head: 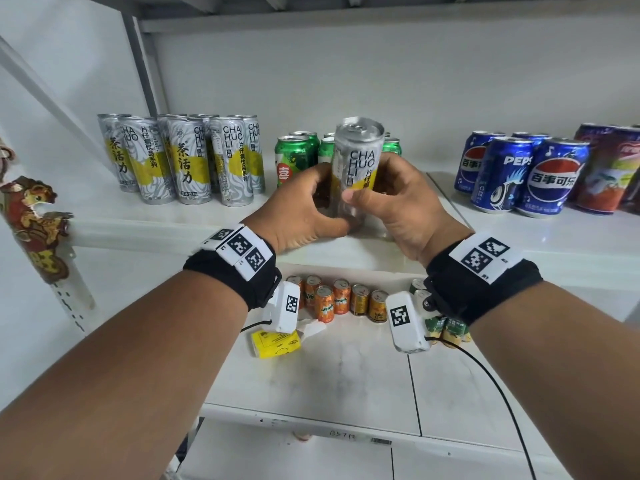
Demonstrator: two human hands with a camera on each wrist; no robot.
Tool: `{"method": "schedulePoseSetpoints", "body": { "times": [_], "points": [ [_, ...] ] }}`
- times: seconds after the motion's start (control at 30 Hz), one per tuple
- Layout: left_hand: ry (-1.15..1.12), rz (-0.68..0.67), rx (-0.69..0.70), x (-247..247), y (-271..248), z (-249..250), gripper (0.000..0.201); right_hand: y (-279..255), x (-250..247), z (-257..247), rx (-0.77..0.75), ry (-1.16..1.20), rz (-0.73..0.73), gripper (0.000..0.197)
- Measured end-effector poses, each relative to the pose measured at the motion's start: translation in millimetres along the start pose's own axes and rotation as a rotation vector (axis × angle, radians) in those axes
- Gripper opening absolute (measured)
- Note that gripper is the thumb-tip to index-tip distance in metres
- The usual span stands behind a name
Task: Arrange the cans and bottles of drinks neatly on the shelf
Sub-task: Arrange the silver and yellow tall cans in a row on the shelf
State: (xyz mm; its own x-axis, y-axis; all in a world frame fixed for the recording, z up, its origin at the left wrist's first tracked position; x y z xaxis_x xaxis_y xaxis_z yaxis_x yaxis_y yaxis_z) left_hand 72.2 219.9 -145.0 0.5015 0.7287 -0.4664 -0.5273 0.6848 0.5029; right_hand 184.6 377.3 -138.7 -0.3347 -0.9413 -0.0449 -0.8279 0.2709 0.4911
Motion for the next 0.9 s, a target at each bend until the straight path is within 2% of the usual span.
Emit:
{"method": "schedulePoseSetpoints", "body": {
  "times": [0.33,0.47,0.63,0.77,0.9],
  "points": [
    [0.018,0.028,0.071,1.5,2.1,-0.7,0.073,-1.9,0.1,-0.5,-0.085,-0.024,-0.073,0.055],
    [0.029,0.031,0.039,1.7,1.7,-0.2,0.073,-1.8,0.0,-0.2,-0.085,0.027,-0.007,0.057],
    [-0.084,0.019,-0.005,3.7,0.9,-2.0,0.076,1.9,-2.9,0.7,-0.019,0.077,0.016,0.032],
    [-0.178,0.004,-0.012,4.9,0.6,-2.3,0.070,4.1,-3.0,1.3,0.001,0.069,0.049,0.035],
    [-0.171,-0.004,-0.024,4.4,0.0,-2.2,0.059,4.7,-3.7,2.2,0.064,0.086,0.080,0.028]
  ]
}}
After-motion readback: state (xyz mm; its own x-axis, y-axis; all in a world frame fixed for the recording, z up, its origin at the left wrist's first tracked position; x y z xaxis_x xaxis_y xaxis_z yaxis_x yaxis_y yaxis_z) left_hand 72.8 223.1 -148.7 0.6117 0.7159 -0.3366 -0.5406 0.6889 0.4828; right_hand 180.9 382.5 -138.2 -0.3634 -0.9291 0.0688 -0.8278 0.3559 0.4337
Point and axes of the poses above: each hand's wrist, its own y-axis towards the middle knuckle, its own x-axis out of the palm, z = x × y, the point moved 1 cm from there along y, towards the middle knuckle, and after that the axes turned 3 degrees about -y, right-handed, at the moved point
